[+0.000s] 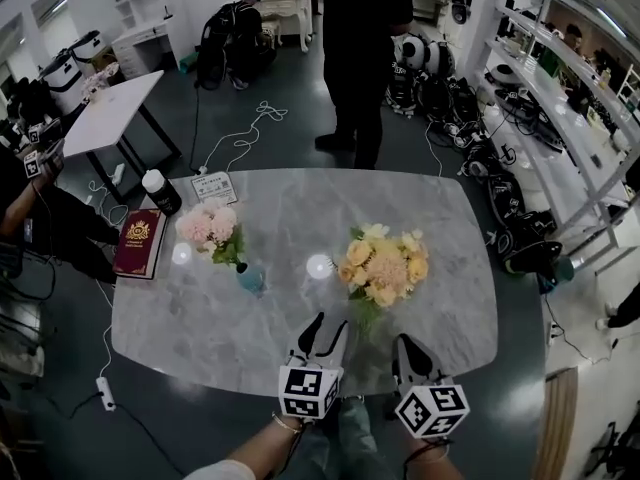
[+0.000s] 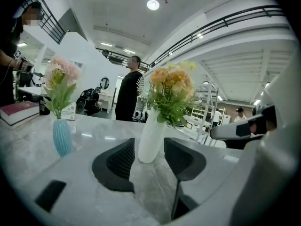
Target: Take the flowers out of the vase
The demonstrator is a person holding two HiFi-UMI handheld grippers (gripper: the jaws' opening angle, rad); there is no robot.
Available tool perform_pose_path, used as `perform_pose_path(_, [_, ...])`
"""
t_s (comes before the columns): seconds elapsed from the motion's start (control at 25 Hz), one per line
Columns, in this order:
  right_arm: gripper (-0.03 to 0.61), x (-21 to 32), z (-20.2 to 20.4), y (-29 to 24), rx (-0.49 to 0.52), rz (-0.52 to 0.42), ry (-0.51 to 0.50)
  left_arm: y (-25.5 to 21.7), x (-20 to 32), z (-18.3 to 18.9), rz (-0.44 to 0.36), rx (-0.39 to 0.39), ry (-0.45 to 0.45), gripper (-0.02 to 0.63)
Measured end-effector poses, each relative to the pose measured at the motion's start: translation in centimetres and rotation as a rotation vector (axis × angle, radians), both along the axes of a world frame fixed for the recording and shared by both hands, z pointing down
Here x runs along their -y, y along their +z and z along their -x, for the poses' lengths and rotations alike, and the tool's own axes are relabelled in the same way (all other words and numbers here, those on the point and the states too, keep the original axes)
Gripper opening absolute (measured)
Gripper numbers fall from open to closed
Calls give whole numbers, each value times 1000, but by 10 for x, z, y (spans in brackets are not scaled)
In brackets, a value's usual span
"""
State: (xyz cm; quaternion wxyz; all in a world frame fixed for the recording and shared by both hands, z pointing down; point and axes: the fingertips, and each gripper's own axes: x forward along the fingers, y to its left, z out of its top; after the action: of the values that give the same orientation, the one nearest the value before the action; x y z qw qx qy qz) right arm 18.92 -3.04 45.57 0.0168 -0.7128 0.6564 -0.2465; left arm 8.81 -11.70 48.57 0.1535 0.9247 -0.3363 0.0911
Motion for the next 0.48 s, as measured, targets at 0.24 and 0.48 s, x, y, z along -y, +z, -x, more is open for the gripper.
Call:
perform_pose_path(0.24, [4,1,-9,24,-6,28,-30,31,9,-39,-20,-14,103,267])
perform_pose_path(0.48, [5,2,-13,45,4,30,-48,52,33,-68,-70,-29,153,321])
